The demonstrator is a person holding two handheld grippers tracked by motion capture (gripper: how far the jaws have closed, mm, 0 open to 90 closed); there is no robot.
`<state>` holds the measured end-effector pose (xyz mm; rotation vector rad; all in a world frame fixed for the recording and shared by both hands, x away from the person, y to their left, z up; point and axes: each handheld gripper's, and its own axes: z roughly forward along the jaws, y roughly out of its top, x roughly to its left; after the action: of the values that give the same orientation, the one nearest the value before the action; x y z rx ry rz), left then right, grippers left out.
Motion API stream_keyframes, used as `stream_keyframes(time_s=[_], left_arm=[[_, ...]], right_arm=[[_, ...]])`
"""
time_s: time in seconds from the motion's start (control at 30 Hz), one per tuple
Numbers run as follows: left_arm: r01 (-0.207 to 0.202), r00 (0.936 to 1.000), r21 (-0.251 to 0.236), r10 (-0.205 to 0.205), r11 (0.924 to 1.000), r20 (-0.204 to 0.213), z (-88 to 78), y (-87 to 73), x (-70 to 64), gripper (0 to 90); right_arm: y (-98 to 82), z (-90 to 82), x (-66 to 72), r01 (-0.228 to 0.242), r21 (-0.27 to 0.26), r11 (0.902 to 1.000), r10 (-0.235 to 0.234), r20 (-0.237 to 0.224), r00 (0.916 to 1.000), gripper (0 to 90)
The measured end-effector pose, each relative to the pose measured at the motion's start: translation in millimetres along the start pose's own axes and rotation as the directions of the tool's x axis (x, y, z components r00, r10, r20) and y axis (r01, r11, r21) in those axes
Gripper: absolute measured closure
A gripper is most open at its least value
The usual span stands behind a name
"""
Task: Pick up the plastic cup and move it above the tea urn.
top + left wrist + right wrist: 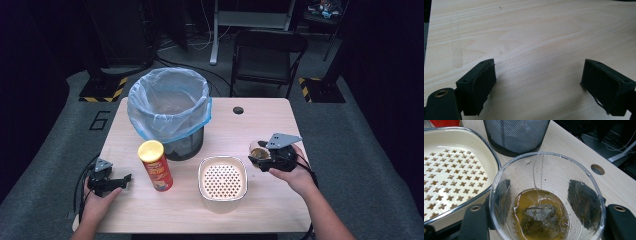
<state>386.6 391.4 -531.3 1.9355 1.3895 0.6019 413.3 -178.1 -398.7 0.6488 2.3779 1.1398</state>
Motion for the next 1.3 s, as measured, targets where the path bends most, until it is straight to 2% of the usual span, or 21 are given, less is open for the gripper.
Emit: stream_keyframes(time_s=[0.17,0.23,0.3,0.57,0.8,0.97,1.1,1.2,1.3], left_arm=[[0.000,1.0000,0.000,0.000,1.0000,0.000,0.0,0.0,0.0,12.0],[0.000,1.0000,-0.001,0.000,1.0000,0.000,0.0,0.0,0.0,12.0],[0.000,1.0000,0.000,0.000,1.0000,0.000,0.0,0.0,0.0,12.0],[0.001,1.0000,0.000,-0.001,1.0000,0.001,0.0,0.0,0.0,12.0],[0.001,1.0000,0.000,-0.001,1.0000,0.001,0.1,0.0,0.0,12.0],[0.000,1.0000,0.000,0.000,1.0000,0.001,0.1,0.0,0.0,12.0],[0.000,1.0000,0.000,0.000,1.0000,0.001,0.0,0.0,0.0,12.0],[0.001,1.0000,0.000,-0.001,1.0000,0.001,0.1,0.0,0.0,12.1],[0.001,1.0000,0.000,-0.001,1.0000,0.001,0.1,0.0,0.0,12.0]], right_arm=[[6.9,3.0,-0.5,0.033,-0.008,0.9994,-0.033,0.021,0.9992,35.0],[10.9,5.2,-1.4,0.072,-0.016,0.9973,-0.072,0.030,0.9970,35.0],[15.1,7.5,-2.3,0.087,-0.029,0.9958,-0.086,0.037,0.9956,35.0],[38.6,17.0,-5.5,0.123,-0.065,0.9903,-0.123,0.009,0.9924,34.8],[54.2,29.8,-3.0,0.172,-0.097,0.9802,-0.174,-0.003,0.9848,34.7],[61.6,37.8,6.3,0.238,-0.104,0.9657,-0.238,0.015,0.9712,34.6],[66.1,43.3,14.0,0.298,-0.107,0.9486,-0.296,0.036,0.9546,34.4],[67.2,48.0,18.9,0.344,-0.103,0.9332,-0.340,0.055,0.9388,34.3],[66.6,52.0,23.9,0.393,-0.090,0.9150,-0.388,0.074,0.9188,34.3]])
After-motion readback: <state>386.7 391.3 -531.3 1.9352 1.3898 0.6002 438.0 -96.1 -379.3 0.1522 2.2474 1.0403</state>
